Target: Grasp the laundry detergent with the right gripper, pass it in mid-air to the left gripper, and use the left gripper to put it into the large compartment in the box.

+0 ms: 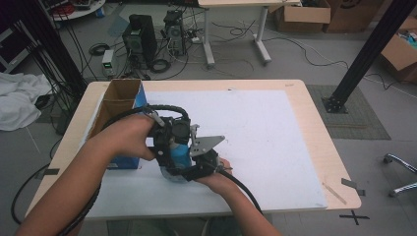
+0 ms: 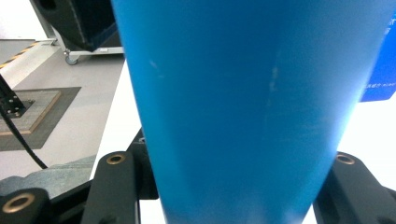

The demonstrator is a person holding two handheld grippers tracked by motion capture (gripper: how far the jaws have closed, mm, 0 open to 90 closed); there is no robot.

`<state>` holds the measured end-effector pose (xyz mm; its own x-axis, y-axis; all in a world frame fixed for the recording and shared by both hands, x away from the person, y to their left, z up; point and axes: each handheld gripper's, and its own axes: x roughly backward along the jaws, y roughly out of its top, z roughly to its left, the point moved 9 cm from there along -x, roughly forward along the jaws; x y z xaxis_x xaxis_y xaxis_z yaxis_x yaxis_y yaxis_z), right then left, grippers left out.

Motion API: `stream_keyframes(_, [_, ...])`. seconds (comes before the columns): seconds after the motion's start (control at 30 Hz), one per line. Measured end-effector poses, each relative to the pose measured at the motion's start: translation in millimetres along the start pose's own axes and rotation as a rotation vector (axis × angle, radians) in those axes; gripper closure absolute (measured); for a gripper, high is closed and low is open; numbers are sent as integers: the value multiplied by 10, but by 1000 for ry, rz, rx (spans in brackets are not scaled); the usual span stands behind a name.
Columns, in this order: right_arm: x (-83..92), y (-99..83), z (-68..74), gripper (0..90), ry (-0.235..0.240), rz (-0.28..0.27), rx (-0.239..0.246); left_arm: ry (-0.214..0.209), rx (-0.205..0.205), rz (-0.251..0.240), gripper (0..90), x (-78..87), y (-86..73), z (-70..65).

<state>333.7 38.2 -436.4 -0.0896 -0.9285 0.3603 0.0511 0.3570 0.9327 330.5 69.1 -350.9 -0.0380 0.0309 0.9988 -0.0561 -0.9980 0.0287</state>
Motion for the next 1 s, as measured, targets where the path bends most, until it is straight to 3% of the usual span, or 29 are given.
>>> stream_keyframes(0.37, [-13, 1, 14, 449, 4, -3, 3, 5, 5, 14, 355, 3, -10, 3])
stream_keyframes(0.77, [-26, 18, 15, 450, 6, -15, -6, 39, -6, 35, 367, 4, -23, 16])
stream_keyframes(1.0, [-28, 31, 20, 451, 6, -26, -1, 38, -14, 36, 380, 23, -21, 1])
